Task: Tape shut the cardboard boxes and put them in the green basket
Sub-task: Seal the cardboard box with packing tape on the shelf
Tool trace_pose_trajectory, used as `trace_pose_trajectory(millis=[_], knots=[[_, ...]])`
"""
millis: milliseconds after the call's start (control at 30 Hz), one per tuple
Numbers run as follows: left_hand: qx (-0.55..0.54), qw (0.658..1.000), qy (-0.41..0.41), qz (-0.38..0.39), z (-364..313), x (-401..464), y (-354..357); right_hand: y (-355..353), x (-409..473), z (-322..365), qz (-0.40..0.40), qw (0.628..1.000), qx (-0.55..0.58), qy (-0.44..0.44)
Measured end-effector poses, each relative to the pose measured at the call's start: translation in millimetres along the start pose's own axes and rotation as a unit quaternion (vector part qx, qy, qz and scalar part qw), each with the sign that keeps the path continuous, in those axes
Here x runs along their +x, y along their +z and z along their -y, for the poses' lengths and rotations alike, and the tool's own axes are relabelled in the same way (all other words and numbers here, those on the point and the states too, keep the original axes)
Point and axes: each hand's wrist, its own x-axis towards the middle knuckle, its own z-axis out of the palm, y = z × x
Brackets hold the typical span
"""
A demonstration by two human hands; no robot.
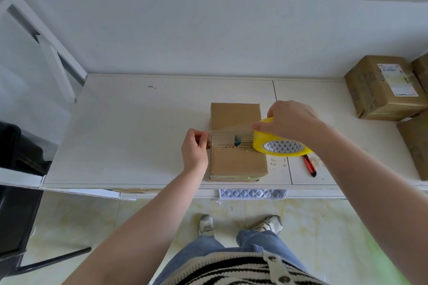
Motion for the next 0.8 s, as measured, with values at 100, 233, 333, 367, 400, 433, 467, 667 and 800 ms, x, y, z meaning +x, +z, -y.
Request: trace_pose_trajectory(millis=[100,233,333,367,400,433,467,667,800], knots=[[-0.006,1.0,-0.008,-0.009,2,-1,5,1,0,0,-0.008,1.0,-0.006,0.001],[0.024,1.0,0.01,0.005,5,0,7,3,0,1,-0.009,1.0,-0.012,-0.001],[0.086,0.993,0.067,0.035,6,2,5,4,0,-1,-0.013,1.0,-0.008,0.002],[0.1,0.991,0.076,0.045,5,2,5,4,0,-1,-0.014,1.0,-0.008,0.002],[0.11,0.989,0.083,0.056,5,1,4,4,0,-2,-0.015,1.0,-0.009,0.003],[0.114,0.987,0.09,0.065,4,1,2,5,0,-2,-0.016,1.0,-0.011,0.003],[0.115,0.986,0.097,0.072,4,2,0,5,0,-2,-0.018,1.0,-0.012,0.003],[0.246,0.955,0.138,0.09,-3,10,-10,8,1,0,-0.021,1.0,-0.012,0.004],[0.286,0.94,0.155,0.105,-1,9,-7,6,2,3,-0.012,1.0,-0.016,-0.018]])
